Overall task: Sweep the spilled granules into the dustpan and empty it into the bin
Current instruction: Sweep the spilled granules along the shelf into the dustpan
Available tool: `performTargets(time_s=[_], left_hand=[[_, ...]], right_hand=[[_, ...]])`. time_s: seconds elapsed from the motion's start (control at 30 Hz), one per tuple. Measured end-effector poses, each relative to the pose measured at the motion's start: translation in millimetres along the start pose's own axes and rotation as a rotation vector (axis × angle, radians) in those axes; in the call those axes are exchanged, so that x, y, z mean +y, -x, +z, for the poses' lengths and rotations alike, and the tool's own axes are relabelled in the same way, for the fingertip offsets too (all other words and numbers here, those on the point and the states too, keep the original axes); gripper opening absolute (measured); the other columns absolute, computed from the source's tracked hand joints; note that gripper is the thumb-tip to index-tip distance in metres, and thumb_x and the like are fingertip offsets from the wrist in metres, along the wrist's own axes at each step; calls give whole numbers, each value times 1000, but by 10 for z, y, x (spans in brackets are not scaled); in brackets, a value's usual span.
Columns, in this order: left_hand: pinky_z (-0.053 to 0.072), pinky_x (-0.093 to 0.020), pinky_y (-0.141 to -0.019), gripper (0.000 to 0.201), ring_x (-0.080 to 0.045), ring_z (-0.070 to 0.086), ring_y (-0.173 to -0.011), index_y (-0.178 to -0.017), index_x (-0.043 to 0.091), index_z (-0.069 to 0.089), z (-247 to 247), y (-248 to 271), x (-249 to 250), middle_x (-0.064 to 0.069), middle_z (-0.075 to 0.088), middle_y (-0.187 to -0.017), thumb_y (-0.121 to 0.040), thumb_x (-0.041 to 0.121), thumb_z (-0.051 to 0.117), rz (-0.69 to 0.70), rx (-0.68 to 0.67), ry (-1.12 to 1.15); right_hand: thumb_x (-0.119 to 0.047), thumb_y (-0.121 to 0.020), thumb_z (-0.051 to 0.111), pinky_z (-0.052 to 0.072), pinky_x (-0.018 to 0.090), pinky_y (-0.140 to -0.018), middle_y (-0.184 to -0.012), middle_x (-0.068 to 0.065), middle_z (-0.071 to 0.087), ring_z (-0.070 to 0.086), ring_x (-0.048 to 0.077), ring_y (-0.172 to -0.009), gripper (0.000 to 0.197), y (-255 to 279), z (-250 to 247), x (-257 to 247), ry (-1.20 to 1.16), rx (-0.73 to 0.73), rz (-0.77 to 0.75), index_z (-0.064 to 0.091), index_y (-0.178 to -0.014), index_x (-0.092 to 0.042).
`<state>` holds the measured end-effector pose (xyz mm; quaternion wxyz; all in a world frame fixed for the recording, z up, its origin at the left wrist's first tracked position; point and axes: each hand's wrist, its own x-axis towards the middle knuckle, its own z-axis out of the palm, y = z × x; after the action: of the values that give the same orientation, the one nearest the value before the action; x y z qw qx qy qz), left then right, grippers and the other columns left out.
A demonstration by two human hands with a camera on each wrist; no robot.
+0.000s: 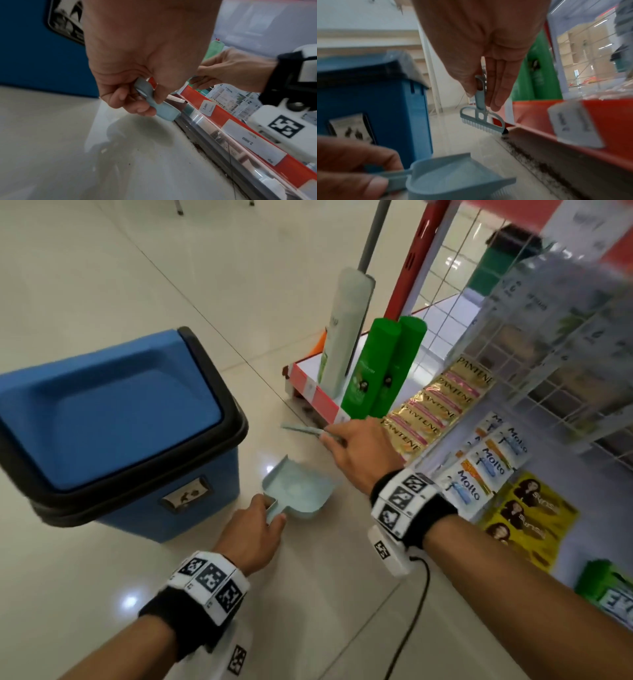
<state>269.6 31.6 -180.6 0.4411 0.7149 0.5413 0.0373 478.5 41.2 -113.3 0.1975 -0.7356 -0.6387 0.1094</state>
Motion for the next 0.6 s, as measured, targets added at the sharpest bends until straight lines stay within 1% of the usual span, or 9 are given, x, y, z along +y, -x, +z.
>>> performTargets(time_s=[0.07, 0.13, 0.2, 0.23, 0.33, 0.4, 0.47, 0.5, 0.6], left_hand=[[52, -45, -89, 38, -32, 65, -97, -130, 16, 45, 49, -104, -72, -17, 68, -105, -100, 39, 44, -1, 6, -11], [53, -44, -85, 34, -30, 65, -93, -127, 20, 45, 67, -164, -139, -14, 68, -100, -100, 40, 44, 18, 21, -27], [55, -43, -77, 28, -28, 65, -85, -122, 24, 46, 79, -182, -186, -10, 67, -92, -99, 41, 44, 52, 52, -17], [55, -44, -74, 26, -28, 65, -82, -119, 25, 46, 80, -188, -209, -8, 67, -88, -99, 41, 45, 65, 68, -4], [55, -47, -71, 22, -25, 65, -77, -115, 28, 46, 108, -197, -290, -3, 67, -84, -98, 42, 44, 73, 88, 29], [55, -45, -72, 22, -23, 66, -78, -114, 29, 46, 133, -205, -320, -1, 67, -85, -98, 43, 43, 71, 90, 24], [55, -42, -72, 22, -19, 67, -79, -114, 32, 45, 156, -216, -329, 3, 68, -87, -98, 46, 42, 73, 105, -2], [55, -40, -71, 21, -17, 66, -77, -114, 34, 44, 165, -215, -330, 6, 68, -85, -98, 47, 41, 72, 116, -15], [54, -39, -71, 23, -12, 66, -76, -115, 38, 42, 178, -193, -326, 9, 68, -82, -96, 51, 40, 65, 108, -33]], right_hand=[[-28, -98, 52, 49, 33, -66, -75, 8, 67, 59, 25, -70, 27, -147, 245, -22, 75, -35, -7, 74, -91, -12], [-24, -100, 49, 48, 33, -68, -80, 10, 66, 59, 26, -74, 28, -285, 452, -39, 172, -40, -18, 71, -91, -8], [-19, -102, 44, 42, 32, -65, -89, 11, 65, 62, 29, -81, 26, -411, 601, -27, 289, -32, -42, 68, -100, -8], [-17, -102, 43, 41, 33, -65, -93, 11, 65, 63, 30, -84, 25, -478, 668, -10, 337, -25, -57, 66, -104, -9], [-14, -102, 43, 50, 38, -71, -100, 12, 65, 66, 33, -89, 22, -687, 838, 64, 415, -14, -46, 61, -114, -11], [-14, -102, 43, 51, 42, -74, -99, 13, 64, 66, 34, -89, 21, -785, 904, 89, 458, -6, -11, 60, -112, -12], [-10, -100, 42, 49, 42, -70, -97, 14, 63, 67, 35, -85, 19, -829, 936, 70, 511, -20, 5, 60, -108, -10], [-7, -98, 41, 49, 42, -67, -97, 15, 63, 67, 36, -84, 20, -840, 945, 39, 520, -32, 14, 60, -106, -9], [-1, -97, 39, 47, 39, -63, -101, 18, 64, 68, 37, -85, 24, -922, 984, -58, 539, -60, 43, 62, -104, -5]])
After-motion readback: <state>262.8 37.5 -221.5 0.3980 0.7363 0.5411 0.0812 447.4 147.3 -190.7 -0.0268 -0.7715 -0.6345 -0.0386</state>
